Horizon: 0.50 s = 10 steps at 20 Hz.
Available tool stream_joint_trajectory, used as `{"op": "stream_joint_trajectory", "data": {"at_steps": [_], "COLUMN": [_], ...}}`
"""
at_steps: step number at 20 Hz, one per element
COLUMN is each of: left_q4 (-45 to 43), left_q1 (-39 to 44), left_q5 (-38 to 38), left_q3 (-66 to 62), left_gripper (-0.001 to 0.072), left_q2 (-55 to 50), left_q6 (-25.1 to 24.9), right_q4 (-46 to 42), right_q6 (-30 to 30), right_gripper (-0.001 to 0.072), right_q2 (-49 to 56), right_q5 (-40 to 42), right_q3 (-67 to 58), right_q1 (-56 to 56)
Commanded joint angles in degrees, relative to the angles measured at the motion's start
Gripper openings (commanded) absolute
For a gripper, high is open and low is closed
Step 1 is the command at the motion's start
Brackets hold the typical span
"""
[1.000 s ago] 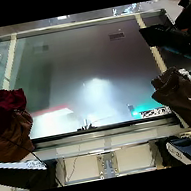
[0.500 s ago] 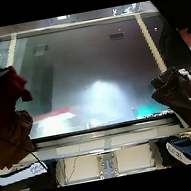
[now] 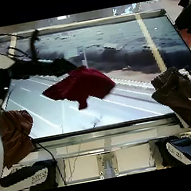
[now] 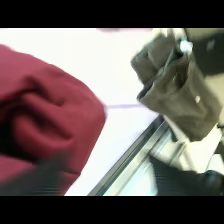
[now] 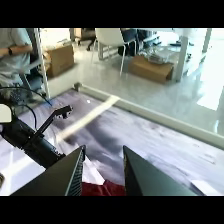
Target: Fold the shirts.
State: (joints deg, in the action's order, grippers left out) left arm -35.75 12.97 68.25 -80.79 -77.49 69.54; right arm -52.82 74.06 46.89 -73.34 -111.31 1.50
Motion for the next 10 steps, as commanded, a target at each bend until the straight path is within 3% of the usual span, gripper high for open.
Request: {"op": "stream_joint_trajectory", "data": {"at_steps": [1, 3, 4, 5, 7, 10], "left_q4": [-6.3, -14.2, -20.0, -26.6, -35.1, -35.4], "left_q1": [6.8, 3.4, 1.1, -1.6, -7.0, -14.2], "left_q5": [-12.6, -19.3, -19.8, -18.7, -13.3, -7.3], "left_q3": [0.0, 0.0, 0.0, 0.0, 0.0, 0.0], "left_gripper": [0.071, 0.0709, 0.0708, 0.0708, 0.0704, 0.0704], "left_q2": [-1.9, -1.8, -2.2, -2.9, -5.0, -8.9], "left_q6": [-0.2, 0.4, 4.9, 13.0, 25.5, 28.0], "right_q4": [-7.5, -18.1, -23.7, -27.1, -28.1, -25.2], "right_q6": [0.0, 0.5, 2.5, 4.2, 5.0, 5.9], "right_gripper": [0.0285, 0.0284, 0.0285, 0.0285, 0.0286, 0.0287], "right_q2": [1.0, 2.2, 3.0, 3.8, 5.5, 8.3], "right_q5": [-7.4, -14.0, -18.0, -21.3, -24.6, -20.2], "right_q3": [-1.5, -1.2, -0.5, 1.2, 7.8, 21.1], "right_q1": [0.0, 0.0, 0.0, 0.0, 0.0, 0.0]}}
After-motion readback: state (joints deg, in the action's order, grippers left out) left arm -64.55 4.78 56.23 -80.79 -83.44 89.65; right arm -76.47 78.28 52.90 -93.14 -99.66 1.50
